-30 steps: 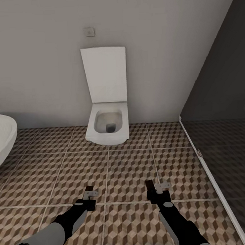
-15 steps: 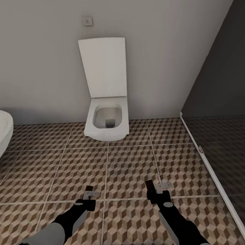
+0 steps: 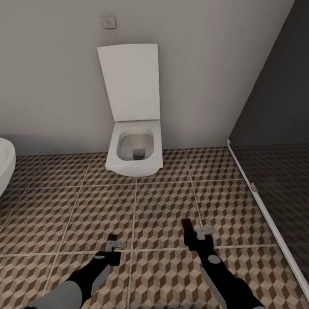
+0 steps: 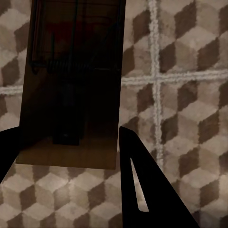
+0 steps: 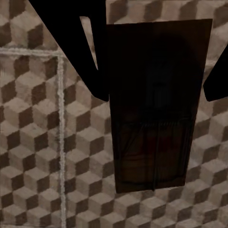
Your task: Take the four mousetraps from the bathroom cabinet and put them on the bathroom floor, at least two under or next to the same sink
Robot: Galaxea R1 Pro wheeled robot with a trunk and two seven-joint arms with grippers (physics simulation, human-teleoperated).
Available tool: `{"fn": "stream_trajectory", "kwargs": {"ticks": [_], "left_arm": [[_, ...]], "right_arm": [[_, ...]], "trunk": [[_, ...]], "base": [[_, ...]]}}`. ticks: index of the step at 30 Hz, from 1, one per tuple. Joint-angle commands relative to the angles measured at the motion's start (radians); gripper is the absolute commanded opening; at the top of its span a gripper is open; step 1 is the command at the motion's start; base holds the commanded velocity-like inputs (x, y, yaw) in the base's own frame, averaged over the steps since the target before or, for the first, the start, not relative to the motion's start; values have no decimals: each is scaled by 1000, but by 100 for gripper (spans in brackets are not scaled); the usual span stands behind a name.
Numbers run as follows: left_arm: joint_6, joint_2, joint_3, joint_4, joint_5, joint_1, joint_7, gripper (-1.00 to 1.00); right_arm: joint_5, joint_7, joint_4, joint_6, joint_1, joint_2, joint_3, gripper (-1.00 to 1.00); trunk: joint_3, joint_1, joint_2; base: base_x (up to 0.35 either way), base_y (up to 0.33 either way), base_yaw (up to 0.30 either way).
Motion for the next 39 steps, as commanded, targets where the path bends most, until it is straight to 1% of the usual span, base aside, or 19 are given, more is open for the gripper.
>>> {"fn": "stream_trajectory", "kwargs": {"ticks": [1, 3, 6, 9, 11, 14, 19, 29, 39], "left_arm": [[7, 1, -9, -4, 5, 0, 10, -100], [6, 1, -9, -4, 5, 0, 10, -100], [4, 1, -9, -4, 5, 0, 9, -100], [-20, 1, -9, -4, 5, 0, 9, -100], [-42, 1, -9, -4, 5, 0, 8, -100], [-62, 2, -9, -3, 5, 0, 8, -100], [-71, 3, -9, -3, 5, 0, 8, -100], [-73, 3, -9, -3, 5, 0, 8, -100], [-72, 3, -10, -2, 5, 0, 8, -100]], "right_arm": [[-8, 10, -1, -12, 0, -1, 4, -100], [-8, 45, -1, -26, 0, -2, 4, -100], [-6, 131, -1, -37, 0, -8, 2, -100], [-5, 171, 0, -39, 0, -11, 1, -100], [-5, 181, 3, -40, 0, -11, 1, -100], [-5, 189, 6, -40, 0, -12, 1, -100], [-5, 192, 9, -40, 0, -11, 1, -100], [-5, 193, 10, -40, 0, -11, 1, -100], [-5, 193, 11, -40, 0, -12, 1, -100]], "trunk": [[-1, 0, 0], [-1, 0, 0], [-1, 0, 0], [-1, 0, 0], [-1, 0, 0], [-1, 0, 0], [-1, 0, 0], [-1, 0, 0], [-1, 0, 0]], "base": [[0, 0, 0], [0, 0, 0], [0, 0, 0], [0, 0, 0], [8, 0, 0], [73, 0, 0], [179, 44, 0], [241, 128, 0], [250, 185, 0]]}}
